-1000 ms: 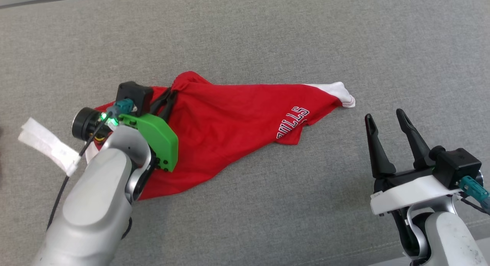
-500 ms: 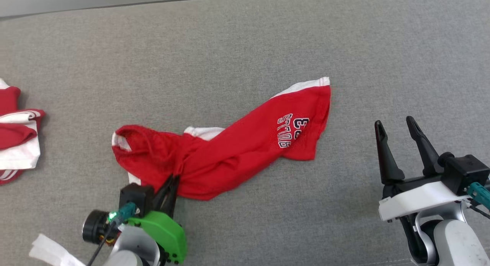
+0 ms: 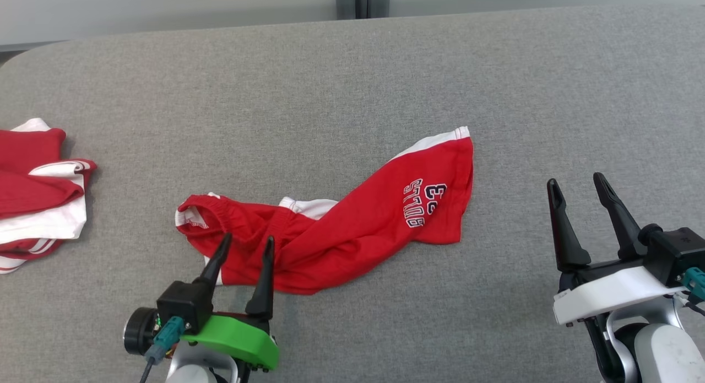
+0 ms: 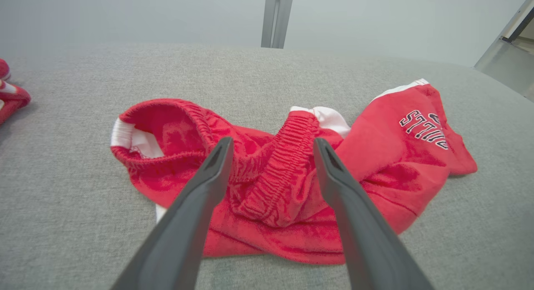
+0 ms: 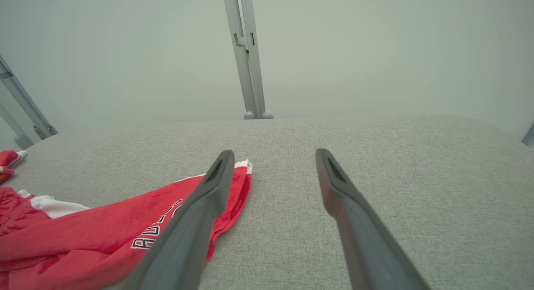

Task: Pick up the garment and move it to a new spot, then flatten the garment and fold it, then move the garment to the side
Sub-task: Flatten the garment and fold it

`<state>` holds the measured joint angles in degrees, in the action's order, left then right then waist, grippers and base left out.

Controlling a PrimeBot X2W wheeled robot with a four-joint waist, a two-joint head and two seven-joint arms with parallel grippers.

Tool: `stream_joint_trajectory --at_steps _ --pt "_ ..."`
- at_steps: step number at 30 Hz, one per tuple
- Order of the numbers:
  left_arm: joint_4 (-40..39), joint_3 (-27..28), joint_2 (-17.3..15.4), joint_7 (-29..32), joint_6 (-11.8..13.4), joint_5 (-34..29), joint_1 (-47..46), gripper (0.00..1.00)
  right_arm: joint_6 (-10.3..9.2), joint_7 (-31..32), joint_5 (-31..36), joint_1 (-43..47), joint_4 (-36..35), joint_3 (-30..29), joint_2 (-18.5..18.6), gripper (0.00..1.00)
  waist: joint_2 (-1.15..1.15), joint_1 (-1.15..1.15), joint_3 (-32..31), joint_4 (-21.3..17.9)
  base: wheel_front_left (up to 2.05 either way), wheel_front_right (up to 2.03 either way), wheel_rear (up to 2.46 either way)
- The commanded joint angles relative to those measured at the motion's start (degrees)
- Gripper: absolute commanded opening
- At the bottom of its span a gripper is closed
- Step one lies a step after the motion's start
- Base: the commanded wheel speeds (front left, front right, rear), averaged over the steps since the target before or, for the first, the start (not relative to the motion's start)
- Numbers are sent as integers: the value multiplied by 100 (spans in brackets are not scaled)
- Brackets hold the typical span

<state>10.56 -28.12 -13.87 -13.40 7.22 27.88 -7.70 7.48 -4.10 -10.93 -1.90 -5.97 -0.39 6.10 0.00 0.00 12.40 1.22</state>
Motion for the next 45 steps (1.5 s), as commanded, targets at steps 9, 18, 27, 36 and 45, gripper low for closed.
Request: stream_joint_trajectory --at_steps 9,18,27,36,45 --pt "-577 471 -435 -126 354 -305 -241 100 2 123 10 155 -147 20 43 100 0 0 -212 -48 0 0 0" --pt "-738 587 -646 -80 414 -245 -59 100 2 163 -44 233 -137 50 53 100 0 0 -313 -112 0 0 0" --pt "-839 543 -683 -3 471 -241 -5 100 2 167 -46 243 -166 43 48 100 0 0 -286 -108 0 0 0" --pt "-946 105 -698 958 59 -160 -730 100 2 172 3 119 -203 26 43 100 0 0 -63 -58 0 0 0" --pt "-439 -493 -551 2889 -525 309 -1633 100 2 120 4 -86 -122 147 40 100 0 0 256 -165 0 0 0"
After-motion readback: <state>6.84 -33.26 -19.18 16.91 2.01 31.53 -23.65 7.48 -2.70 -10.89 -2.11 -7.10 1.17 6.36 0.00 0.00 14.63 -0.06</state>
